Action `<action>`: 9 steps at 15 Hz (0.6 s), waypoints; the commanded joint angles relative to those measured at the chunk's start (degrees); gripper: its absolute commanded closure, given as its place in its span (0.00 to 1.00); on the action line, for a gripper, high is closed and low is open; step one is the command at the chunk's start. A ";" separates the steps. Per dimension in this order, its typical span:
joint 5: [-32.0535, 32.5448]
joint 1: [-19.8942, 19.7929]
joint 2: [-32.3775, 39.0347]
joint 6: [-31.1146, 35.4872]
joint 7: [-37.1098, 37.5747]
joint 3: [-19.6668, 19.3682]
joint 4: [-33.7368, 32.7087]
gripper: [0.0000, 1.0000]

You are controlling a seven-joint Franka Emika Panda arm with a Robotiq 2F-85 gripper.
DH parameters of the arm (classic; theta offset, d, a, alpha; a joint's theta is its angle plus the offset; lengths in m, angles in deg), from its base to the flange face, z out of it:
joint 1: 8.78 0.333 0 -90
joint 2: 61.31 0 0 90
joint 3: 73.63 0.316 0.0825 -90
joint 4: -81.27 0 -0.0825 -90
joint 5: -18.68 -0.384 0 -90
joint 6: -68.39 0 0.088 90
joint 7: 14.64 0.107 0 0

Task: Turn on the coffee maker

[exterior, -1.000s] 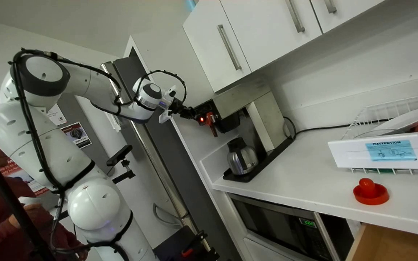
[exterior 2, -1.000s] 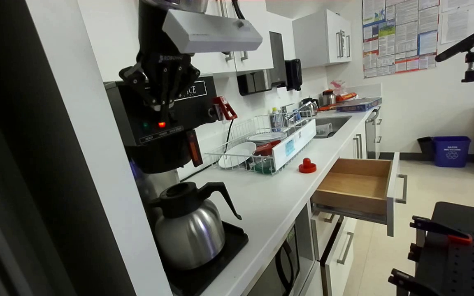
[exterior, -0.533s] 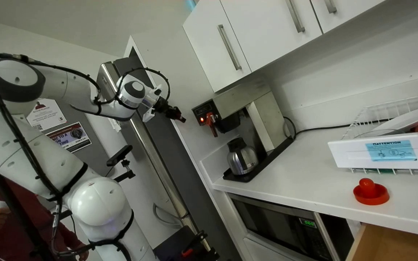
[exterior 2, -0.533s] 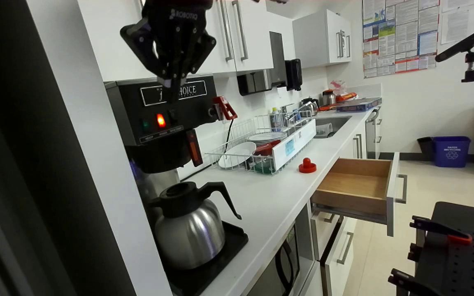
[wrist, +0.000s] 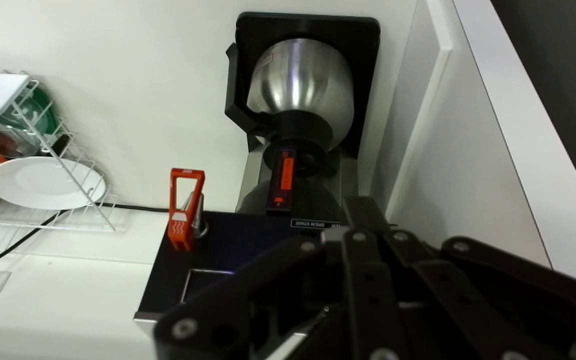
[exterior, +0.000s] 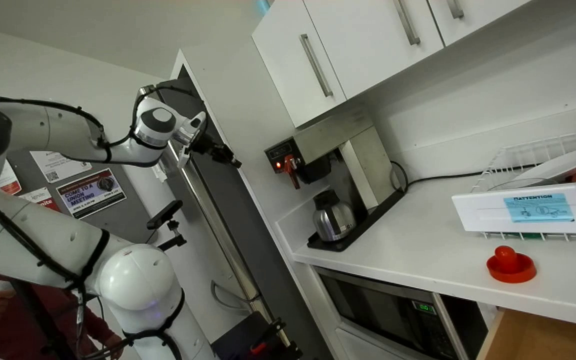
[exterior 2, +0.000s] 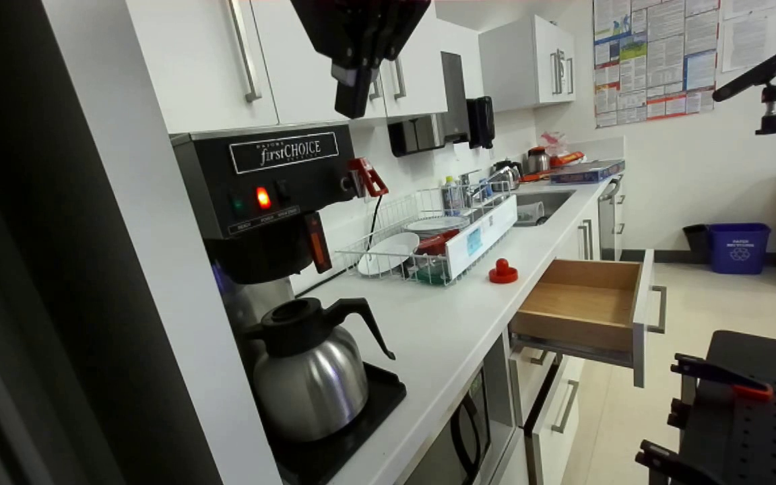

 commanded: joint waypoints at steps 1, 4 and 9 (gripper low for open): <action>-2.66 0.61 -3.43 -1.58 -3.24 -0.77 1.74 1.00; -5.22 1.08 -4.39 -0.92 -5.20 -1.25 2.44 1.00; -7.29 0.42 -5.47 -0.41 -7.01 -0.86 2.99 1.00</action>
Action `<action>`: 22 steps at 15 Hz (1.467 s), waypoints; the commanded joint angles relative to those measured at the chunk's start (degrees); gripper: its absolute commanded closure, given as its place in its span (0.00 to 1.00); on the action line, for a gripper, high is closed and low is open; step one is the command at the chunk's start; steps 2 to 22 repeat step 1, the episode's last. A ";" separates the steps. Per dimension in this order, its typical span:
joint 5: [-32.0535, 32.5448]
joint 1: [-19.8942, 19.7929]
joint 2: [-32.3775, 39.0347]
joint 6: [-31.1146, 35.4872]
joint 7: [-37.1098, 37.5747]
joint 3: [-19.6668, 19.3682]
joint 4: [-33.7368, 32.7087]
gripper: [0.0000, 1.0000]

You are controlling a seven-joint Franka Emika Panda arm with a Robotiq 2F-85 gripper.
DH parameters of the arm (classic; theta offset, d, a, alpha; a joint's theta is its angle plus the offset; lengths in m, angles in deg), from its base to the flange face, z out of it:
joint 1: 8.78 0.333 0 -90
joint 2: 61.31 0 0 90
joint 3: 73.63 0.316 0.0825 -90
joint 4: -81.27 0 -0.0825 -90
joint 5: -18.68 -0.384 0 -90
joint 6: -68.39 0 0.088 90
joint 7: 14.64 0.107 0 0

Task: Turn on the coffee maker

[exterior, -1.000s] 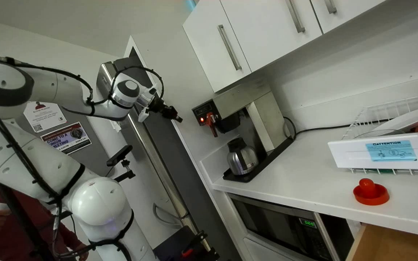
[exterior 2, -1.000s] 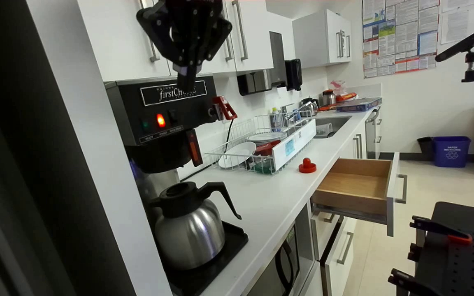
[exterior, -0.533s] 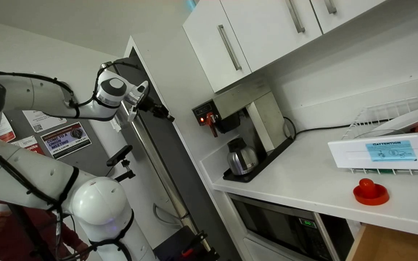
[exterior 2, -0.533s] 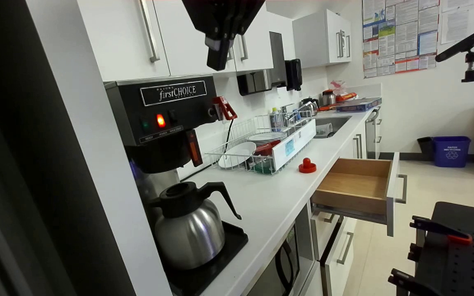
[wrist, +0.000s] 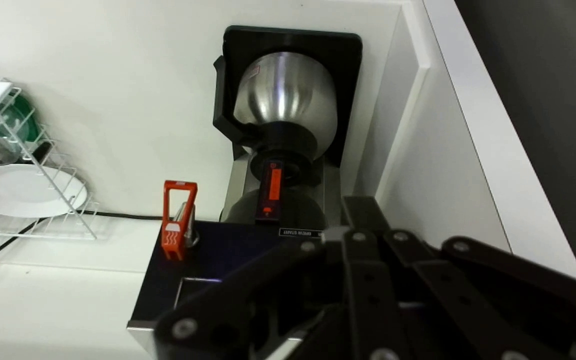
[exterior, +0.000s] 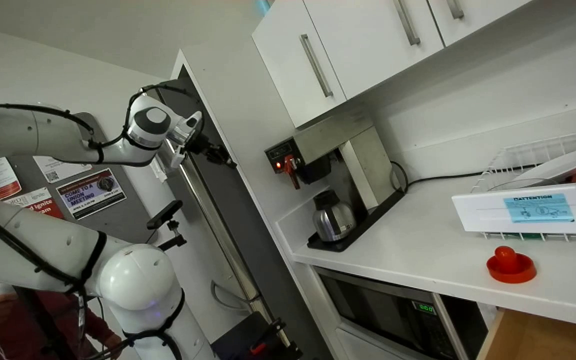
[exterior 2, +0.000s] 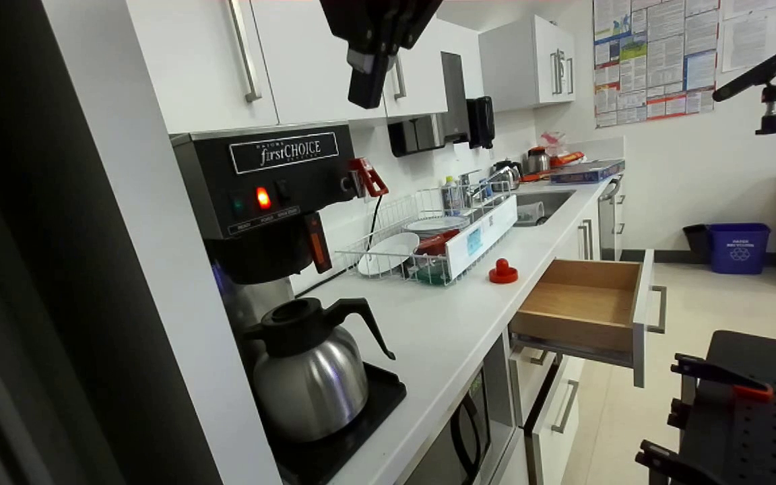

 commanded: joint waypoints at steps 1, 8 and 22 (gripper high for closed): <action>-1.96 0.10 -1.97 -0.02 -2.33 -0.49 1.27 1.00; -1.96 0.10 -1.97 -0.02 -2.33 -0.49 1.27 1.00; -1.96 0.10 -1.97 -0.02 -2.33 -0.49 1.27 1.00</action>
